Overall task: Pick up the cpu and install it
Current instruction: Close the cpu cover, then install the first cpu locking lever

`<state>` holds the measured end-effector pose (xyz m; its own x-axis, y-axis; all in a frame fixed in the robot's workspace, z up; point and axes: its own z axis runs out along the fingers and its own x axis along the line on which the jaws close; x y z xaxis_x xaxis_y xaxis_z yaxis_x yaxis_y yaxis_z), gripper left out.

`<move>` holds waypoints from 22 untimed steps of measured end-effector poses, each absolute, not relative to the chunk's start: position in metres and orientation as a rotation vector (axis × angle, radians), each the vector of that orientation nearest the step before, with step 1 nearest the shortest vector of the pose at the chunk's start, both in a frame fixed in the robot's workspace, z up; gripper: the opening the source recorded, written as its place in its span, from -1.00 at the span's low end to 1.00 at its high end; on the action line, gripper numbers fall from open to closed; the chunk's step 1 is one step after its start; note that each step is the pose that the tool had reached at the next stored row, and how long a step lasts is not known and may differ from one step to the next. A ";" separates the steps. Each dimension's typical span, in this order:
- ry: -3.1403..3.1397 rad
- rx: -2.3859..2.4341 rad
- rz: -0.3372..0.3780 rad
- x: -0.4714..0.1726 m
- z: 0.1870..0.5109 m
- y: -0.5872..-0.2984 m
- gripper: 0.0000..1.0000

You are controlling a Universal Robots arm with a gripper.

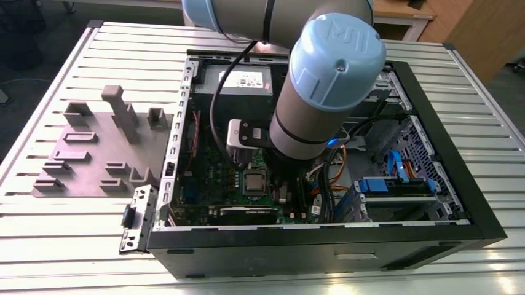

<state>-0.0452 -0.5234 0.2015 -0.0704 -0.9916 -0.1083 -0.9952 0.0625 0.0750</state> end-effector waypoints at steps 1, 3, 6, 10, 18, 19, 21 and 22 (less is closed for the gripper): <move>2.269 -2.122 0.201 -0.045 0.201 -0.524 -0.79; 2.269 -2.123 0.201 -0.045 0.200 -0.524 -0.79; 2.269 -2.123 0.200 -0.045 0.199 -0.524 -0.79; 2.263 -2.131 0.201 -0.045 0.198 -0.524 -0.79; 2.251 -2.144 0.201 -0.045 0.194 -0.525 -0.79; 2.249 -2.146 0.201 -0.045 0.194 -0.525 -0.79; 2.246 -2.149 0.201 -0.045 0.194 -0.525 -0.79; 2.245 -2.151 0.201 -0.045 0.193 -0.525 -0.79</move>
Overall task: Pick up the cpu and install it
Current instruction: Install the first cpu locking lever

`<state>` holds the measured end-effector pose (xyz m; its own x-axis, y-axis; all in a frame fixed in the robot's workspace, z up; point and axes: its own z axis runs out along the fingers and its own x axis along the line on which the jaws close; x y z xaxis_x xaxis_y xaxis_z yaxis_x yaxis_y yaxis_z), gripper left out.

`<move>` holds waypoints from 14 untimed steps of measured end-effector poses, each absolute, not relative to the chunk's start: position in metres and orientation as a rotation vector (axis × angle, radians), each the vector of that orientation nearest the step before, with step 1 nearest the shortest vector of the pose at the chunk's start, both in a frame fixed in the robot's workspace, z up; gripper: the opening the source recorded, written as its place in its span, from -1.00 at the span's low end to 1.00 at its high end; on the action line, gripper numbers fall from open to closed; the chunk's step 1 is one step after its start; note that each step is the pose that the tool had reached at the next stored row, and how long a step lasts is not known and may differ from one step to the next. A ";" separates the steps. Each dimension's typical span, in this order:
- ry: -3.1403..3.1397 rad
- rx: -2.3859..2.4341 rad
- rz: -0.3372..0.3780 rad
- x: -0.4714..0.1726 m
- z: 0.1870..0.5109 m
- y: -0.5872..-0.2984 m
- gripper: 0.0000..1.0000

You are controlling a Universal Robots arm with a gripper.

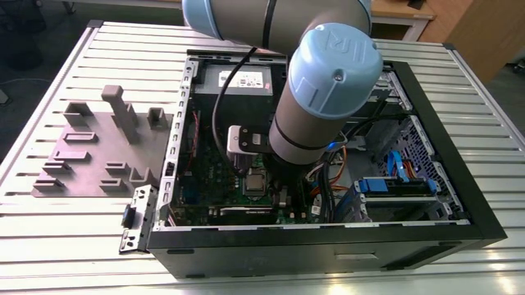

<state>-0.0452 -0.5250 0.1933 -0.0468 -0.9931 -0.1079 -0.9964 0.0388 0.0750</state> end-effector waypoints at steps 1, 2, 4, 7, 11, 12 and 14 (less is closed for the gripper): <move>2.245 -2.151 0.201 -0.045 0.193 -0.525 -0.79; 2.244 -2.152 0.201 -0.045 0.193 -0.525 -0.79; 2.243 -2.153 0.201 -0.045 0.193 -0.525 -0.79; 2.243 -2.153 0.201 -0.045 0.192 -0.525 -0.79; 2.242 -2.154 0.201 -0.045 0.192 -0.525 -0.79; 2.242 -2.154 0.201 -0.045 0.192 -0.525 -0.79; 2.242 -2.154 0.201 -0.044 0.192 -0.525 -0.79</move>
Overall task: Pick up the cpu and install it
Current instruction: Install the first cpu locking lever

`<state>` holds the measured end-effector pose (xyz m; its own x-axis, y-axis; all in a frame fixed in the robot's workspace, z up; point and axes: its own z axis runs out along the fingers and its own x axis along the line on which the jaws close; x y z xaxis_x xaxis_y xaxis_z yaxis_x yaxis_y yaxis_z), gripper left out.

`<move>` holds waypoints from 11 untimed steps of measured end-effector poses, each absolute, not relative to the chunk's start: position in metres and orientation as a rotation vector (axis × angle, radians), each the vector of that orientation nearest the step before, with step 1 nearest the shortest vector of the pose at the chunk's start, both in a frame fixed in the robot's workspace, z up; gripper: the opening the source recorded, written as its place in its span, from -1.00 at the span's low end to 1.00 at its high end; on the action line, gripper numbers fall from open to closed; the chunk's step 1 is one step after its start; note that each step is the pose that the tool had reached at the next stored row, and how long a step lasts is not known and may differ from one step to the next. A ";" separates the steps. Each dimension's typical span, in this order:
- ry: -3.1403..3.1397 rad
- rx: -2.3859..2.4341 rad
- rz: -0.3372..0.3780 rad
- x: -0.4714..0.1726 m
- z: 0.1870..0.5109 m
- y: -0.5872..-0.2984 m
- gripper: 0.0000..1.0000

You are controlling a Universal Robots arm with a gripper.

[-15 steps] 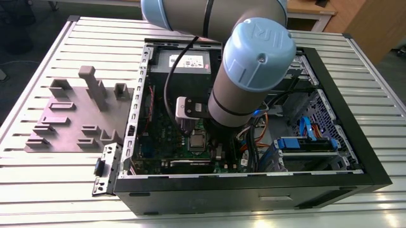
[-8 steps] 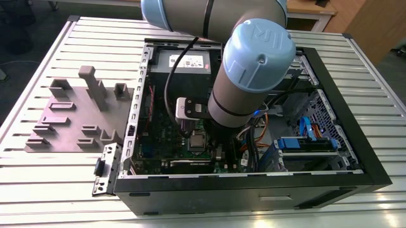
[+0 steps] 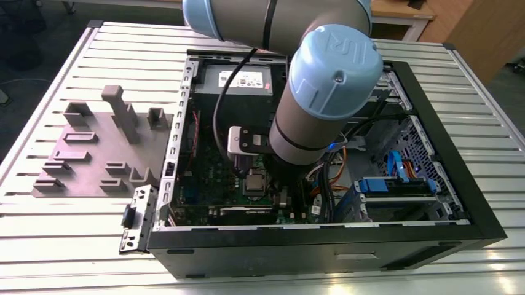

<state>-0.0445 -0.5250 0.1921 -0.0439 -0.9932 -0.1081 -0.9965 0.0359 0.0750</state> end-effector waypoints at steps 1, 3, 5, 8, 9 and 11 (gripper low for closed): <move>2.242 -2.154 0.201 -0.044 0.192 -0.525 -0.79; 2.242 -2.154 0.201 -0.044 0.192 -0.525 -0.79; 2.242 -2.154 0.201 -0.043 0.192 -0.525 -0.79; 2.242 -2.155 0.201 -0.043 0.191 -0.525 -0.79; 2.242 -2.155 0.201 -0.043 0.191 -0.525 -0.79; 2.241 -2.155 0.201 -0.042 0.191 -0.525 -0.79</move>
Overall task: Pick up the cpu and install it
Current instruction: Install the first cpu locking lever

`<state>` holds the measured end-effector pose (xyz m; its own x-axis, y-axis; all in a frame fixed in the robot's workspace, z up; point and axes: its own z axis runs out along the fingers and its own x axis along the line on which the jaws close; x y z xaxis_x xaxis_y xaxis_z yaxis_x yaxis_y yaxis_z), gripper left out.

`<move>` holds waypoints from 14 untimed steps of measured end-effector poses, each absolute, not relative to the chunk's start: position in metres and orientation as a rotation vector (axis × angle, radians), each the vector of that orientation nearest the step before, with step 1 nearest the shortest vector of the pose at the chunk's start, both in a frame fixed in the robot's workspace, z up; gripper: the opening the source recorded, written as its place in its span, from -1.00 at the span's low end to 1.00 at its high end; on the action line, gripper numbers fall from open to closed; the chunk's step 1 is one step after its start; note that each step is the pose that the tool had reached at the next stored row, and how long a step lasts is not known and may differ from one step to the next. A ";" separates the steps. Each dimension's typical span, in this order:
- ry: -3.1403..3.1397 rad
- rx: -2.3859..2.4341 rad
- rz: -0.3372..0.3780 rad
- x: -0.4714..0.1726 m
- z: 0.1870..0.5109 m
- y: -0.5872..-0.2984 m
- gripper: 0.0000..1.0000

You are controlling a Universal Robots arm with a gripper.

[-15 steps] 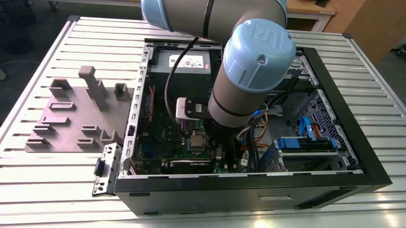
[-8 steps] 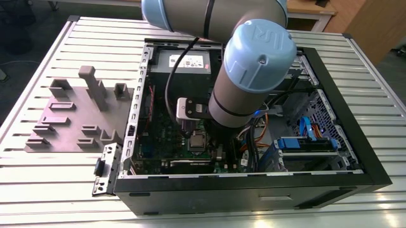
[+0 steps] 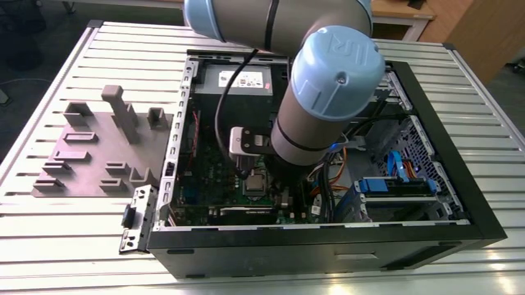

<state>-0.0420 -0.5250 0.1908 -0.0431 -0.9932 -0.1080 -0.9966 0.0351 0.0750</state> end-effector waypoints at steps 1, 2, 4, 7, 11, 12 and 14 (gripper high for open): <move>2.241 -2.155 0.201 -0.042 0.191 -0.525 -0.79; 2.241 -2.155 0.201 -0.041 0.191 -0.525 -0.79; 2.241 -2.155 0.201 -0.041 0.190 -0.525 -0.79; 2.241 -2.155 0.201 -0.040 0.190 -0.525 -0.79; 2.241 -2.155 0.201 -0.039 0.190 -0.525 -0.79; 2.241 -2.155 0.201 -0.039 0.190 -0.525 -0.79; 2.241 -2.155 0.201 -0.039 0.189 -0.525 -0.79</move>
